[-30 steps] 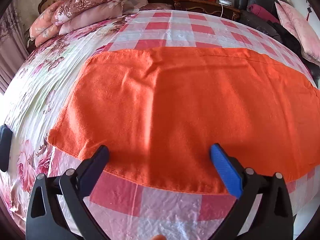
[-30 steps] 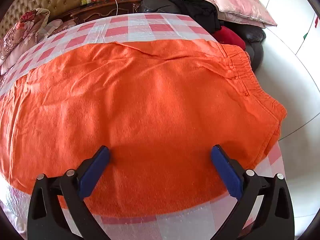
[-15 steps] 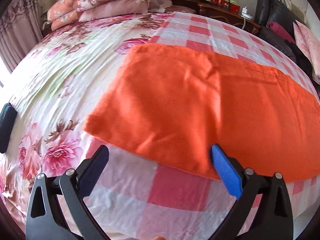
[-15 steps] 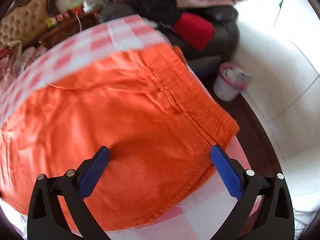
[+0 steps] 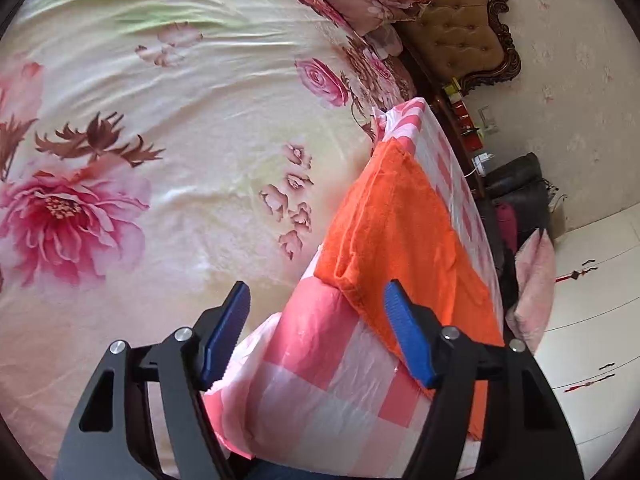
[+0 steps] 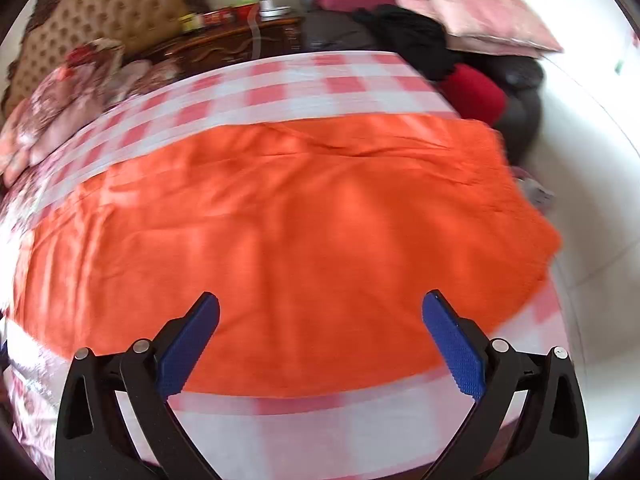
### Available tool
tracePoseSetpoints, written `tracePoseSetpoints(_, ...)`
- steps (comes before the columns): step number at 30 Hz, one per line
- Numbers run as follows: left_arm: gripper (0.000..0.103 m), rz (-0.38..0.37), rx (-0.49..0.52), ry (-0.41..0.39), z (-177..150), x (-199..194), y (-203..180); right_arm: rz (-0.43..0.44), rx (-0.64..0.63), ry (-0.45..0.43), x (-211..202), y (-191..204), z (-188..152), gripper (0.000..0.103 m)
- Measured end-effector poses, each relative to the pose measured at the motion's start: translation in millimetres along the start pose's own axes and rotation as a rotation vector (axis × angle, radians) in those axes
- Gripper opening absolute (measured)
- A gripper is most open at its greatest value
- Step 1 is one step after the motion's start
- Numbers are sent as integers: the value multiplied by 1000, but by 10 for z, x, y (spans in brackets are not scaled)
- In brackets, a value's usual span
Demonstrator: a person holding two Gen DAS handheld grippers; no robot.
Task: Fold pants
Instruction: 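Close the left tool on the hem edge of the folded pants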
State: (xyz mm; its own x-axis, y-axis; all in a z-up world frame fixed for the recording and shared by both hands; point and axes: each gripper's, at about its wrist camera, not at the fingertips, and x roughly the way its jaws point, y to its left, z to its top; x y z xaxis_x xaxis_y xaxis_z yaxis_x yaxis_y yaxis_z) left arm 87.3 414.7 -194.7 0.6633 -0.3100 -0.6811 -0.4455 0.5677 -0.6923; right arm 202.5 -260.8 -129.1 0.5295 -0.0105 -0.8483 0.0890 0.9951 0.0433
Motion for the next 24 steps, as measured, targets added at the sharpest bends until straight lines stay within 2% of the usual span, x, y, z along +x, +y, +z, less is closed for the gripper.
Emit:
tracePoseSetpoints(2,54,-26,-1,18,49,87,23,32,-12,8,-2,221,2,98)
tracePoseSetpoints(5,34,-103,20,49,109,181,-4,47,-16,12,4,459,-10,98)
tracePoseSetpoints(6,26,-106,47,49,125,185,-44,40,-33,1,-7,535,-25,98)
tracePoseSetpoints(8,20,-76,126,43,146,170,-154,20,-57,-4,0,631,-51,98)
tracePoseSetpoints(9,13,-71,142,37,163,159,-174,5,-65,4,30,662,-62,98)
tracePoseSetpoints(12,10,-116,97,24,285,107,-52,33,-62,49,144,674,-90,98)
tracePoseSetpoints(14,10,-97,88,7,351,75,26,44,-39,79,232,664,-112,98)
tracePoseSetpoints(16,10,-113,52,-5,409,29,138,57,-29,96,304,662,-140,98)
tracePoseSetpoints(19,15,-157,13,0,420,14,240,46,-50,116,376,714,-181,98)
tracePoseSetpoints(20,31,-170,-15,-1,413,12,290,29,-67,124,401,743,-194,98)
tracePoseSetpoints(21,55,-201,-60,-1,399,14,361,16,-85,126,414,769,-207,98)
tracePoseSetpoints(22,62,-249,-128,-7,377,16,468,1,-107,124,421,802,-222,98)
tracePoseSetpoints(24,63,-316,-250,4,309,70,659,-8,-125,116,419,823,-230,98)
